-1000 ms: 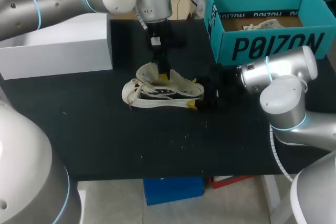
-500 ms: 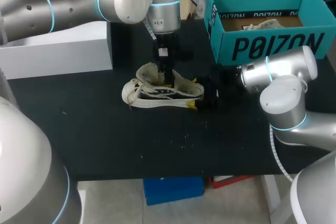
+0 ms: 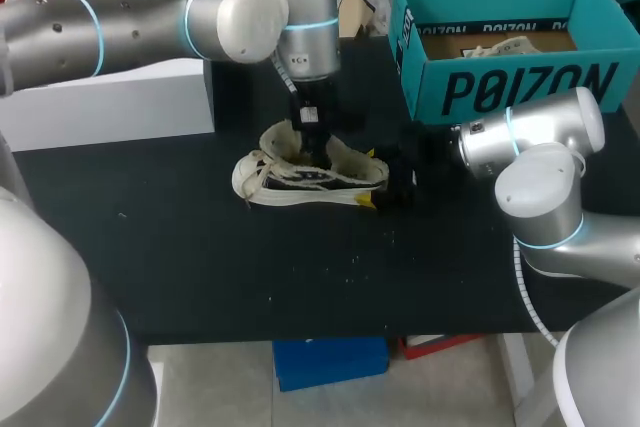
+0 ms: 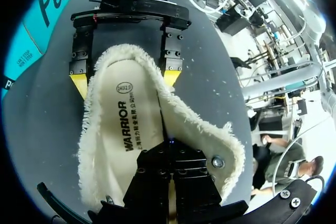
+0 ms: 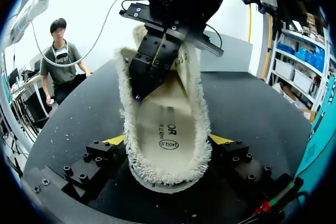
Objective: Take the shoe out of the shoebox, open the shoe tongue, remove and reinsert the insole, then place the shoe into the shoebox
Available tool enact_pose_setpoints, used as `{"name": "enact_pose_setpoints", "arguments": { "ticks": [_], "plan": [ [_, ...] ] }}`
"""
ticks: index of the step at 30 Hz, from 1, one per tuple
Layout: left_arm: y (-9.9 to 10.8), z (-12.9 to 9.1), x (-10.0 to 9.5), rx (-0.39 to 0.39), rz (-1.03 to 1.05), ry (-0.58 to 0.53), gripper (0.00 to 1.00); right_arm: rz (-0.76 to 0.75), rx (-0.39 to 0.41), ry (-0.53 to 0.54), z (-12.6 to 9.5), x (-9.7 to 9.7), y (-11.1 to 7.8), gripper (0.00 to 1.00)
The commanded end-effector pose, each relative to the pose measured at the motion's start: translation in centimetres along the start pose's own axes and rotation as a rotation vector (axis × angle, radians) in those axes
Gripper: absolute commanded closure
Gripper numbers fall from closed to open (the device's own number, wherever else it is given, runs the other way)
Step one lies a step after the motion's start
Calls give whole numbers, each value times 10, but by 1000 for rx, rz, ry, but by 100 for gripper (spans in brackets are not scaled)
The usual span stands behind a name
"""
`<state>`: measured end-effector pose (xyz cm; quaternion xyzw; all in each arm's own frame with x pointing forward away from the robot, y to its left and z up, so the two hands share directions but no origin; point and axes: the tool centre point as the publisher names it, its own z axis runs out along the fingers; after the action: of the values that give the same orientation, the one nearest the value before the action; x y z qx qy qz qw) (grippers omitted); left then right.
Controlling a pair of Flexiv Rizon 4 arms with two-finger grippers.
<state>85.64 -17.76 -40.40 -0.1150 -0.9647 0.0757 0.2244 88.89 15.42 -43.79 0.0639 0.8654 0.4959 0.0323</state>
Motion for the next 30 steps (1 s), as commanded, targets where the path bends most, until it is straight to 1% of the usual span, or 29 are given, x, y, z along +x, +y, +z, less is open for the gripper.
{"name": "enact_pose_setpoints", "arguments": {
  "ticks": [1, 9, 12, 19, 25, 27, 28, 29, 30],
  "plan": [
    [-1, 10, -1, 12, -6, -3, 100, 1, 1, 1, 0, -2, -1, 100],
    [2, 13, -4, 18, -38, -53, 100, 1, 1, 1, 0, -2, -1, 100],
    [1, 13, -4, 4, -38, -74, 100, 1, 1, 1, 0, -2, -1, 100],
    [-1, 16, -7, 4, -40, -109, 100, 1, 1, 1, 0, -2, -1, 100],
    [-3, 22, -8, 6, -43, -112, 100, 1, 1, 1, 0, -2, -1, 100],
    [-3, 23, -8, 18, -37, -104, 100, 1, 1, 1, 0, -2, -1, 100],
    [-3, 24, -8, 22, -31, -102, 93, 1, 1, 1, 0, -2, -1, 100],
    [-4, 24, -8, 32, -23, -102, 71, 1, 1, 1, 0, -2, -1, 100],
    [-5, 23, -7, 40, -20, -103, 60, 1, 1, 1, 0, -2, -1, 100]
  ]
}}
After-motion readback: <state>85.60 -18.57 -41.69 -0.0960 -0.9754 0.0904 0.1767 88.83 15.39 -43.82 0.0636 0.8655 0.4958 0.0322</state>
